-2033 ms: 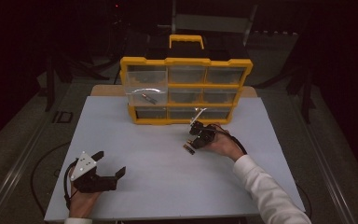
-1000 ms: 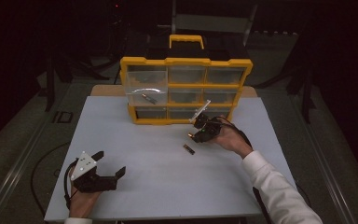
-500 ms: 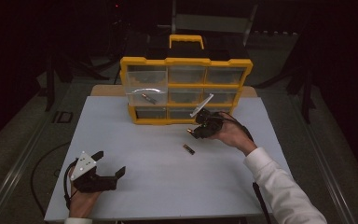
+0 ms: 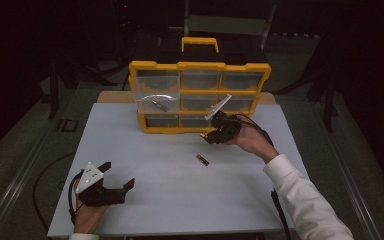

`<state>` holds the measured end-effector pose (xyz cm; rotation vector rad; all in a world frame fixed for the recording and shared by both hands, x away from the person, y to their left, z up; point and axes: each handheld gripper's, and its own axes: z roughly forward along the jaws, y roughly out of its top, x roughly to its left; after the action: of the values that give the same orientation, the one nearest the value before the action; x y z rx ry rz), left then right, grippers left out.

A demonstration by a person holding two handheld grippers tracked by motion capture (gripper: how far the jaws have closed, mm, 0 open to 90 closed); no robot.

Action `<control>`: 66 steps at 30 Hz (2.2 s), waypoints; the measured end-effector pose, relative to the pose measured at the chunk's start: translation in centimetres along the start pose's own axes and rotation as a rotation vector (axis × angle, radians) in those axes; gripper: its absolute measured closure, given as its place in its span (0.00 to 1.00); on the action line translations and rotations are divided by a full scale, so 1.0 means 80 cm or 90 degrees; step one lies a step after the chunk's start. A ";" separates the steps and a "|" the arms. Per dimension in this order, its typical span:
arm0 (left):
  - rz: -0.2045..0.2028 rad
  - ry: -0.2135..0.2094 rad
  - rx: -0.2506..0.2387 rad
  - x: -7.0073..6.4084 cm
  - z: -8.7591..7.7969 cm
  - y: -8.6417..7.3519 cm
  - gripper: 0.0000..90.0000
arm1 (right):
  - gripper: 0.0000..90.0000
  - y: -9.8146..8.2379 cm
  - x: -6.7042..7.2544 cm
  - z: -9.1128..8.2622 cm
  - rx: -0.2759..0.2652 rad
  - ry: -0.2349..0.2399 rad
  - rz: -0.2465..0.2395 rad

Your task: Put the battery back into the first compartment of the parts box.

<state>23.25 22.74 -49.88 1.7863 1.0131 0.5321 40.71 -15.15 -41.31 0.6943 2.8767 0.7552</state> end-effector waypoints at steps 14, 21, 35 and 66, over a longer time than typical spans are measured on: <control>0.001 0.001 0.001 0.000 0.000 0.000 0.00 | 0.85 0.014 -0.001 -0.025 -0.035 0.006 0.001; 0.000 -0.001 -0.001 0.000 0.000 0.000 0.00 | 0.85 0.021 0.001 -0.034 -0.047 0.008 -0.005; 0.000 0.000 0.000 0.000 0.000 0.000 0.00 | 0.85 0.036 -0.002 -0.057 -0.085 0.012 -0.010; 0.000 0.001 0.000 0.000 0.000 0.000 0.00 | 0.85 0.070 -0.010 -0.110 -0.155 0.005 -0.005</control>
<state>23.24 22.78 -49.87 1.7862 1.0140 0.5337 42.00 -15.09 -30.94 0.6495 2.7261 1.0861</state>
